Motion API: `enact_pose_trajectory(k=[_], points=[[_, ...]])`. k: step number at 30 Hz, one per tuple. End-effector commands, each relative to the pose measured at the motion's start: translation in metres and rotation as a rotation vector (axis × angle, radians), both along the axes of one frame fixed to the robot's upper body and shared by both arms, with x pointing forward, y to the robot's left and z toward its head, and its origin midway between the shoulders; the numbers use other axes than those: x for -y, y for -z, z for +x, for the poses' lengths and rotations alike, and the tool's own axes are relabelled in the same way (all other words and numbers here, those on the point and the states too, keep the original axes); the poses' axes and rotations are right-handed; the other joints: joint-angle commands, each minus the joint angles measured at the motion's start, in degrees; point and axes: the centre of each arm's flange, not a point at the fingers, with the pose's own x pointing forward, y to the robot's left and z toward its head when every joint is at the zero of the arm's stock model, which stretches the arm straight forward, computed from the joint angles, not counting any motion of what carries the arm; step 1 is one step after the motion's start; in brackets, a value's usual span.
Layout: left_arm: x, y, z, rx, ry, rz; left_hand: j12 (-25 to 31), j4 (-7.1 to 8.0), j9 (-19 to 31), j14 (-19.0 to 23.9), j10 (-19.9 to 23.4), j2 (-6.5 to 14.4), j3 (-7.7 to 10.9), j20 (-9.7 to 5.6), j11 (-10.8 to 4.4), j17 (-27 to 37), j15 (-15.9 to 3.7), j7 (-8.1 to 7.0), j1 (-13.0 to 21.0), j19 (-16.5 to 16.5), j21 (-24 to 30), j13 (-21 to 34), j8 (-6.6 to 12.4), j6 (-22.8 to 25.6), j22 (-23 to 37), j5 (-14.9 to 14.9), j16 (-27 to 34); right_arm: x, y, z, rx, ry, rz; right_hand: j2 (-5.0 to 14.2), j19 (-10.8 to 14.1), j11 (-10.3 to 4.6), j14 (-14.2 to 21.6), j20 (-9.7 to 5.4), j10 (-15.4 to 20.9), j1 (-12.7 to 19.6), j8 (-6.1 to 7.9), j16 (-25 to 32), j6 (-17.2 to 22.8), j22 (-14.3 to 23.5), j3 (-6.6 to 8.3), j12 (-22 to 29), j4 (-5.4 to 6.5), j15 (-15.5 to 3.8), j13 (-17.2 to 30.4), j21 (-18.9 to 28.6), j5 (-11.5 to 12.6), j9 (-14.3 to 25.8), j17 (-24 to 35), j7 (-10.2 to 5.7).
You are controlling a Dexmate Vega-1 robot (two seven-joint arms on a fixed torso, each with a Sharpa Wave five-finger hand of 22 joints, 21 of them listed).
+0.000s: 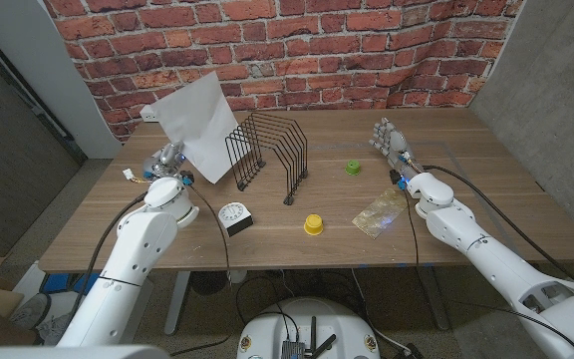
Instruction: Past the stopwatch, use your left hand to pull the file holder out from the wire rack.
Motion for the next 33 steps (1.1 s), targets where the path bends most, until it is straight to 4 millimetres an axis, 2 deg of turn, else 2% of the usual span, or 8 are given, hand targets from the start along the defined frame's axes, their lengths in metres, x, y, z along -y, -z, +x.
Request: enact_pose_trajectory(k=[1, 21, 33], points=[[0.009, 0.01, -0.001, -0.009, 0.002, -0.118, 0.16, -0.06, 0.28, -0.45, 0.01, 0.12, 0.56, -7.63, -0.13, 0.07, -1.48, 0.0, -0.68, -0.4, -0.12, 0.22, 0.34, 0.07, 0.06, 0.27, 0.1, 0.0, -0.001, 0.001, 0.004, -0.006, -0.007, 6.87, 0.39, -0.12, -0.33, -1.25, 0.21, -0.02, -0.05, 0.21, 0.45, 0.33, 0.59, 0.01, -0.11, -0.9, 0.1, -0.04, 0.07, 0.24, 0.31, -0.18], [0.016, 0.021, -0.003, -0.011, 0.019, -0.256, 0.17, -0.15, 0.29, -0.51, -0.13, 0.07, 0.82, -7.59, -0.44, 0.1, -1.53, -0.03, -1.04, -0.43, -0.07, 0.23, 0.41, -0.13, 0.06, 0.28, 0.19, -0.001, -0.002, 0.0, 0.001, -0.014, -0.01, 6.87, 0.4, -0.12, -0.34, -1.25, 0.15, 0.04, -0.05, 0.26, 0.47, 0.33, 0.6, -0.01, -0.18, -0.9, 0.09, -0.04, 0.05, 0.24, 0.38, -0.16], [0.018, 0.029, 0.004, -0.021, 0.072, -0.32, -0.2, -0.2, 0.34, -1.58, -1.59, -0.22, 1.13, -7.75, -0.51, -0.01, -1.46, -0.22, -1.56, -0.81, -0.16, 0.26, 0.08, -1.5, 0.04, 0.28, -0.1, -0.004, -0.002, 0.001, -0.005, -0.015, -0.013, 6.85, 0.42, -0.09, -0.31, -1.21, 0.13, 0.1, -0.04, 0.29, 0.49, 0.33, 0.6, -0.01, -0.26, -0.87, 0.09, -0.04, 0.04, 0.24, 0.42, -0.12]])
